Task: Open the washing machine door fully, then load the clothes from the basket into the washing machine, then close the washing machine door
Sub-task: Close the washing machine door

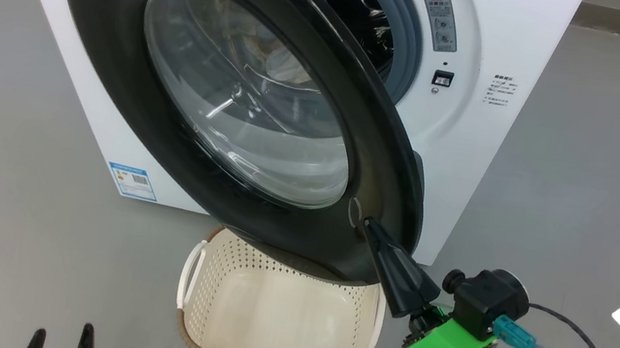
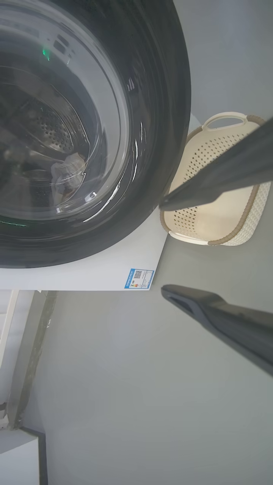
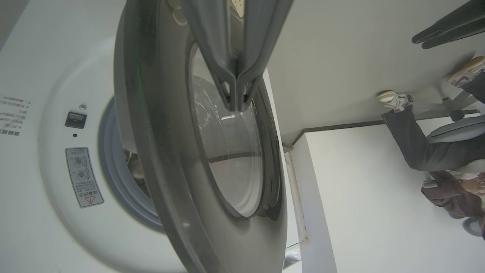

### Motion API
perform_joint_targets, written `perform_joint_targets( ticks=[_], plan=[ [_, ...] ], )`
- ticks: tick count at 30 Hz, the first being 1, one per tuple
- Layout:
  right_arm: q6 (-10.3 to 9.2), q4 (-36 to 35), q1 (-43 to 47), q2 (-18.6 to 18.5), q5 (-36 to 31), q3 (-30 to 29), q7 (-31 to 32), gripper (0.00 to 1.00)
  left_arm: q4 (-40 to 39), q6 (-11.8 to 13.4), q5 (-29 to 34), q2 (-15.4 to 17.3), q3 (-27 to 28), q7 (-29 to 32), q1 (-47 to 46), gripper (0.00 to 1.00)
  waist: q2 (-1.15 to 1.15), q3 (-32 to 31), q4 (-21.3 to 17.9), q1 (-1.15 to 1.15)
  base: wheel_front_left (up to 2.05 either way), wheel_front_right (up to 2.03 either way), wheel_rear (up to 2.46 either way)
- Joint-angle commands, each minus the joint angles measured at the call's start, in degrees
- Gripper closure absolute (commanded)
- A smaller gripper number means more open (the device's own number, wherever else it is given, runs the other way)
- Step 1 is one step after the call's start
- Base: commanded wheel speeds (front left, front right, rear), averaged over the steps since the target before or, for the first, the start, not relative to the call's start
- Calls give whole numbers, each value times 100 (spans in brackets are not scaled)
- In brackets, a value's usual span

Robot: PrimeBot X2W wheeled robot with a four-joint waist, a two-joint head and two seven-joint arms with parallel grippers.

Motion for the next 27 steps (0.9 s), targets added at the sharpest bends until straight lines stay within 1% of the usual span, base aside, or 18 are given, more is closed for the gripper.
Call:
perform_joint_targets(
  ticks=[1, 13, 27],
  plan=[
    [14, -85, -217, 78, 71, 56, -26, 100, -132, 18, -18, 19, 164, -52, -275, 0, 0, 21, 8, 0, 0, 0, 0],
    [14, 214, -395, 55, 53, -199, -26, 100, -123, 22, -28, 19, 82, -52, -356, 0, 0, 103, 42, 0, 0, 0, 0],
    [14, 354, -557, -35, 28, -432, -26, 100, -91, 18, -68, 19, 18, -52, -436, 0, 0, 198, 168, 0, 0, 0, 0]
  ],
)
